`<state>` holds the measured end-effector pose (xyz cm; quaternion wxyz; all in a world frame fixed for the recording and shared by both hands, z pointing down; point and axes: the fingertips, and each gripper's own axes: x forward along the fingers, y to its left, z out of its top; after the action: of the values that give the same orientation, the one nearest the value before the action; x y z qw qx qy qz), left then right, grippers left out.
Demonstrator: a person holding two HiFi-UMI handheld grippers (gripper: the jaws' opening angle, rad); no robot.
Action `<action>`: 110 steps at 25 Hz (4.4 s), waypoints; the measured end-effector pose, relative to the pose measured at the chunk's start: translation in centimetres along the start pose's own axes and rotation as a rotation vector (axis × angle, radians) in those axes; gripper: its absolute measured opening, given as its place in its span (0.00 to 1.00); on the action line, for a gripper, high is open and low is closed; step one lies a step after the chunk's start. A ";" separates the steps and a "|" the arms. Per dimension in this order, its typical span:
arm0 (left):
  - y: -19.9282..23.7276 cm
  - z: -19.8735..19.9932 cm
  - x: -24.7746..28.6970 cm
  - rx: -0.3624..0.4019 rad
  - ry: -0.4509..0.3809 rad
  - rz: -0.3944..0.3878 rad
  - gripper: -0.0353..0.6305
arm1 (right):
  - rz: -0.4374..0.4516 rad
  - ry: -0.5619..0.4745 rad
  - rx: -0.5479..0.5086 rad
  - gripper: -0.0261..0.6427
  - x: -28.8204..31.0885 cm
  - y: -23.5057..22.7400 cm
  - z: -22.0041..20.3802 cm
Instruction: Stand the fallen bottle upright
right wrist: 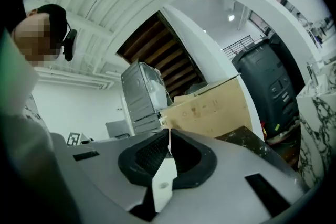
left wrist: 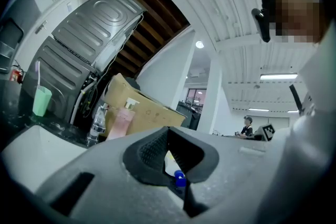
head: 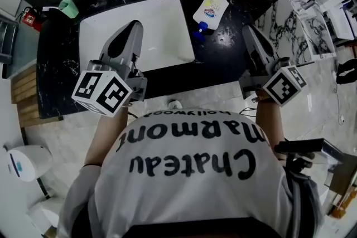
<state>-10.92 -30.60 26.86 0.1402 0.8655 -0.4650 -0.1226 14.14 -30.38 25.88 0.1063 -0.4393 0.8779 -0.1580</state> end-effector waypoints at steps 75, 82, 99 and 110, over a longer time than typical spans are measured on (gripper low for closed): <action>-2.3 -2.0 -21.4 -0.013 -0.222 0.900 0.07 | 1.172 1.215 -1.692 0.24 7.3 -5.0 -20.7; -1.9 -1.3 -20.5 -0.018 -0.232 0.854 0.07 | 1.115 1.118 -1.617 0.24 7.2 -3.5 -19.6; 0.5 0.7 -14.4 -0.025 -0.195 0.629 0.07 | 0.756 0.835 -1.188 0.24 9.7 -1.5 -12.4; 1.0 1.6 -9.7 -0.025 -0.168 0.512 0.07 | 0.499 0.632 -0.949 0.24 11.2 -4.2 -7.1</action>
<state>-17.45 -23.23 26.57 0.1381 0.7048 -0.6772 -0.1602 8.27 -40.42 33.51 -0.3318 -0.1523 0.9177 0.1565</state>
